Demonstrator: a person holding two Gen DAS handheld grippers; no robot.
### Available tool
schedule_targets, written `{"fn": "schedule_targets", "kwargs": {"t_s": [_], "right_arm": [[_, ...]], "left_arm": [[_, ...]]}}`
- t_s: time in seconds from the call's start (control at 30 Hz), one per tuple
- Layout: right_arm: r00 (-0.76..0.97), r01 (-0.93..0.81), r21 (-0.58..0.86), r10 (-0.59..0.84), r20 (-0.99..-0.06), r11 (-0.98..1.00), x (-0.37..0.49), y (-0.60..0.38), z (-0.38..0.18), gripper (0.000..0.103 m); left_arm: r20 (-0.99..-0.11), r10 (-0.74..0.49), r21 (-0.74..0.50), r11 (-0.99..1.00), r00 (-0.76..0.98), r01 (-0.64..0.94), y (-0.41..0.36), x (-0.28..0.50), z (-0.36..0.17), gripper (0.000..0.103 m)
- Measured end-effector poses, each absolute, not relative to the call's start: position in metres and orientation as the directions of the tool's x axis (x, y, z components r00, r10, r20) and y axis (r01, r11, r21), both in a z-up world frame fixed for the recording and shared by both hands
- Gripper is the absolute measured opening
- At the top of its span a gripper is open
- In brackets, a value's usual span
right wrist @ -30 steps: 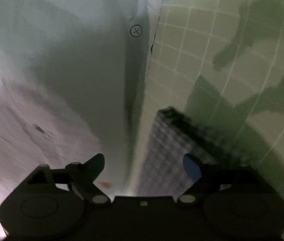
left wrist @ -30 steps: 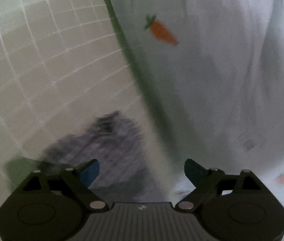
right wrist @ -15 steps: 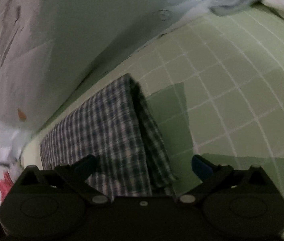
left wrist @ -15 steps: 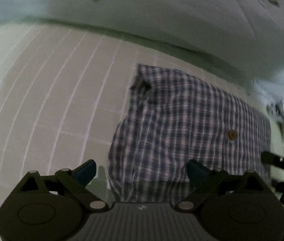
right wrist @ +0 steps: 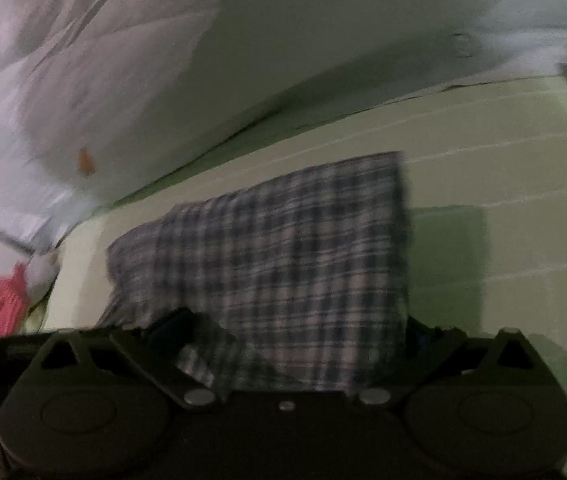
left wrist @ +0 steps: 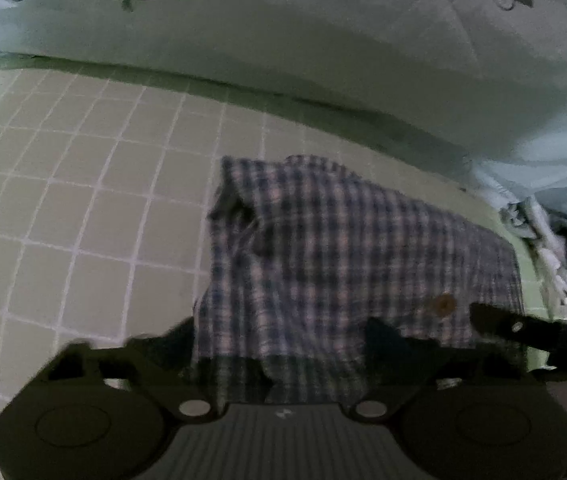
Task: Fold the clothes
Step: 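Grasp the folded shirt with both grippers and lift it off the sheet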
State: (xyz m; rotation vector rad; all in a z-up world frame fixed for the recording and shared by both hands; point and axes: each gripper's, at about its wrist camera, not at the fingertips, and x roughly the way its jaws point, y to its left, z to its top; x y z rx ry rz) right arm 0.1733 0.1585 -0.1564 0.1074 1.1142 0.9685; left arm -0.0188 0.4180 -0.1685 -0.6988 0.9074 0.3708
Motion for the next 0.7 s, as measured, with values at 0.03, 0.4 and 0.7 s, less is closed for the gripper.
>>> {"fn": "schedule_targets", "kwargs": {"t_s": [0.03,0.4,0.7], "right_arm": [[0.088,-0.608,0.522,0.705,-0.704,0.597,0.17,0.16,-0.155,0.073],[0.045,-0.643,0.548,0.741,-0.67,0.535,0.111,0.161,-0.129,0.029],[0.001,-0.642,0.585,0.764,-0.645,0.495,0.018,0.141,-0.091,0.028]], "left_arm": [[-0.813,-0.006,-0.409,0.718,0.582,-0.563,0.417,-0.017,-0.169,0.044],[-0.784,0.039,-0.423,0.696,0.619,-0.58,0.386,-0.063,-0.138,0.015],[-0.768,0.078,-0.443,0.651,0.635,-0.617,0.353,-0.164,-0.108,0.015]]}}
